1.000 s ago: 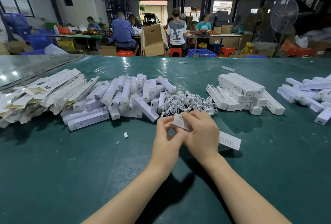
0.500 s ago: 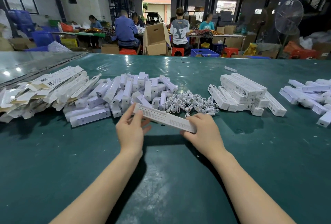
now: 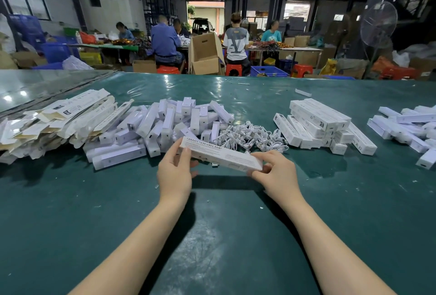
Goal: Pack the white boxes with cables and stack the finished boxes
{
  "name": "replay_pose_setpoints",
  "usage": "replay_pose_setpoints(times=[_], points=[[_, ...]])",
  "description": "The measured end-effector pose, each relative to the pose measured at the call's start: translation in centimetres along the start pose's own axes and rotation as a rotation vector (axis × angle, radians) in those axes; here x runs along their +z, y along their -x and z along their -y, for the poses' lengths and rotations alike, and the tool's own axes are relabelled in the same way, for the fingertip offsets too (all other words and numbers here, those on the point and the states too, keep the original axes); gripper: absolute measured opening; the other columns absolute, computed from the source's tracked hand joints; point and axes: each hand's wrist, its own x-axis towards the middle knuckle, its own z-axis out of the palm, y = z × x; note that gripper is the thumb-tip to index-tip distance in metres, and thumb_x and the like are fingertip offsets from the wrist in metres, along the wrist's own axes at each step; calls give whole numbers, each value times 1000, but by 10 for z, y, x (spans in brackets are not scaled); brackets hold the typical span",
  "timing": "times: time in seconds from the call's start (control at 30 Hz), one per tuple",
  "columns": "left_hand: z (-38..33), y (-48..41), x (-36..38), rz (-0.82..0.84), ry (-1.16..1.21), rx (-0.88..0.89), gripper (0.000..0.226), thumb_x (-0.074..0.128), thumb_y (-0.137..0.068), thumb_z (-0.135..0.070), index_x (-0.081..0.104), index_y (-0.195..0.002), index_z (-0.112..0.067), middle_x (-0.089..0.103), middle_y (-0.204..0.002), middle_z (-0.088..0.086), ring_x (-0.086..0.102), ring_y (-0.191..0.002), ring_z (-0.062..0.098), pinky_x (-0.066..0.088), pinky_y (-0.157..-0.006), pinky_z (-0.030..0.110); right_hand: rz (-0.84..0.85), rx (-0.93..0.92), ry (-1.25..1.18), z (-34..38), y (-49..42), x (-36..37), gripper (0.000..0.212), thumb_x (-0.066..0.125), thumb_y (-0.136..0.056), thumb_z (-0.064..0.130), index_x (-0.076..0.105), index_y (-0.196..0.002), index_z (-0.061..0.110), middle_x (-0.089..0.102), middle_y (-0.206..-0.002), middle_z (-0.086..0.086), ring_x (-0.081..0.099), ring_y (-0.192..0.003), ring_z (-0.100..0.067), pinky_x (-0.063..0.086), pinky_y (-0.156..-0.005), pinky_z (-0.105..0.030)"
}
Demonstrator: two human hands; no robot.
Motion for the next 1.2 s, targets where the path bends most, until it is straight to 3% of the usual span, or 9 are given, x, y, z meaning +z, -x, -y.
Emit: replay_pose_setpoints(times=[0.13, 0.27, 0.37, 0.5, 0.7, 0.83, 0.93, 1.03, 1.2], points=[[5, 3, 7, 101, -148, 14, 48, 44, -96, -20, 29, -142, -25, 49, -91, -11, 56, -78, 13, 50, -67, 29, -244, 73, -76, -3, -5, -5, 36, 76, -63, 0, 59, -82, 26, 58, -79, 9, 49, -55, -4, 37, -59, -6], [7, -2, 11, 109, -223, 22, 30, 45, -96, -20, 41, -125, -18, 48, -92, -14, 56, -74, 8, 49, -65, 28, -643, 358, -121, -30, -22, -31, 29, 79, -66, 9, 62, -89, 13, 64, -90, -16, 61, -78, -30, 49, -78, -39], [12, -3, 11, 140, -295, 54, 16, 47, -95, -23, 46, -111, -21, 50, -91, -16, 59, -80, 16, 50, -78, 40, -723, 527, -110, -47, -37, -45, 28, 77, -67, 10, 62, -91, 9, 64, -97, -19, 62, -88, -37, 49, -81, -52], [14, -3, 11, 150, -316, 68, 7, 47, -94, -25, 46, -100, -29, 52, -92, -17, 60, -88, 24, 51, -79, 43, -767, 595, -181, -58, -64, -55, 28, 72, -70, 5, 61, -96, 8, 63, -105, -17, 64, -89, -34, 53, -79, -45], [12, -3, 11, 155, -319, 65, 9, 48, -93, -27, 45, -94, -35, 54, -92, -16, 61, -88, 25, 50, -83, 45, -548, 549, -291, -49, -75, -47, 58, 61, -79, -3, 43, -133, 10, 48, -105, 3, 49, -94, -15, 41, -81, -30], [13, -2, 11, 183, -336, 46, 13, 55, -89, -21, 48, -90, -31, 57, -92, -10, 60, -80, 20, 49, -76, 37, -464, 498, -322, -37, -45, -17, 25, 54, -77, -9, 62, -87, 12, 59, -76, -3, 58, -67, -22, 49, -80, -42], [10, 0, 11, 213, -378, 62, 20, 59, -84, -12, 53, -78, -29, 59, -85, -11, 55, -67, 6, 44, -60, 14, -335, 455, -279, -23, -22, 3, 31, 55, -74, -6, 59, -62, 22, 59, -61, 1, 57, -68, -23, 46, -73, -39], [6, 2, 10, 200, -472, 130, 20, 60, -81, -8, 55, -74, -25, 57, -77, -10, 51, -67, 5, 37, -57, 5, -129, 357, -197, -11, -7, 11, 34, 56, -73, -4, 60, -58, 26, 58, -58, 6, 51, -59, -15, 41, -65, -26], [-10, -3, -3, 31, -560, 336, 30, 62, -78, -6, 41, -95, -19, 45, -73, -5, 45, -64, 9, 34, -59, 16, -8, 293, -143, -7, -5, 2, 35, 56, -74, -5, 59, -58, 25, 59, -59, 6, 49, -58, -11, 37, -59, -22]])
